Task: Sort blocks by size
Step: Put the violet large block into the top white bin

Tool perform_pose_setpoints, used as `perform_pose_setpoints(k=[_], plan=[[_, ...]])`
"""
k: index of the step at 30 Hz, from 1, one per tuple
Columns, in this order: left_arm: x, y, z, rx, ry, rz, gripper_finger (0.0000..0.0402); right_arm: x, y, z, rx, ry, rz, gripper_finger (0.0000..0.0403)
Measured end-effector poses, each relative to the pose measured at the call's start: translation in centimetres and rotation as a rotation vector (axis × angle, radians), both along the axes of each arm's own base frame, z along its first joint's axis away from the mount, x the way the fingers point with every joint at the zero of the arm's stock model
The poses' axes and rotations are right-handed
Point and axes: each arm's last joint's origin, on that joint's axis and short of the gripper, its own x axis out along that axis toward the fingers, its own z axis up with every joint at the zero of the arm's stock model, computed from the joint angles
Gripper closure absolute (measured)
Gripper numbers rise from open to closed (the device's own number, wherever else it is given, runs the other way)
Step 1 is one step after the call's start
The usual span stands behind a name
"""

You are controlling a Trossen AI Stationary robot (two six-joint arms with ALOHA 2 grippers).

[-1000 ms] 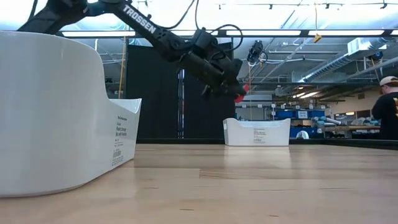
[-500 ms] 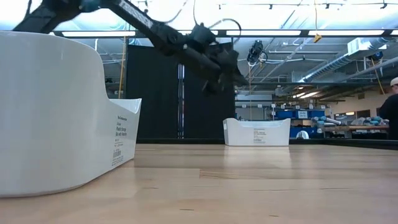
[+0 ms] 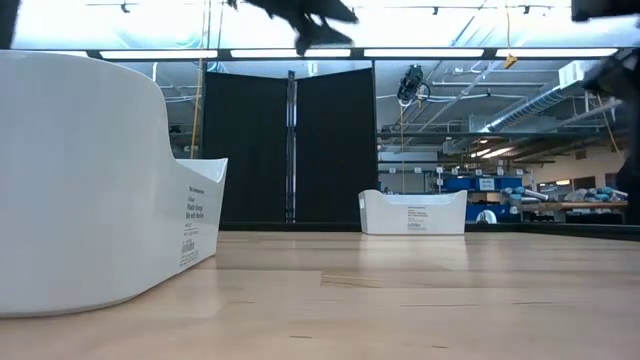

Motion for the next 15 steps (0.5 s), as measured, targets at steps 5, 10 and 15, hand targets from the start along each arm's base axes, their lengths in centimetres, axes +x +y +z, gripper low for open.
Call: perform_pose_setpoints(k=[5, 10, 15], plan=[[-5.4, -4.2, 4.6, 0.079, -0.048, -0.030, 0.0154, 0.1, 0.5, -1.4, 0.007, 0.067, -0.013, 0.0152], [-10.1, -8.4, 5.2, 0.113, -0.101, -0.062, 0.0154, 0.5, 0.4, -2.9, -0.024, 0.120, -0.024, 0.0160], [-13.4, -11.2, 2.2, 0.086, -0.148, -0.068, 0.0154, 1.1, 0.2, -4.4, -0.040, 0.178, -0.043, 0.0169]])
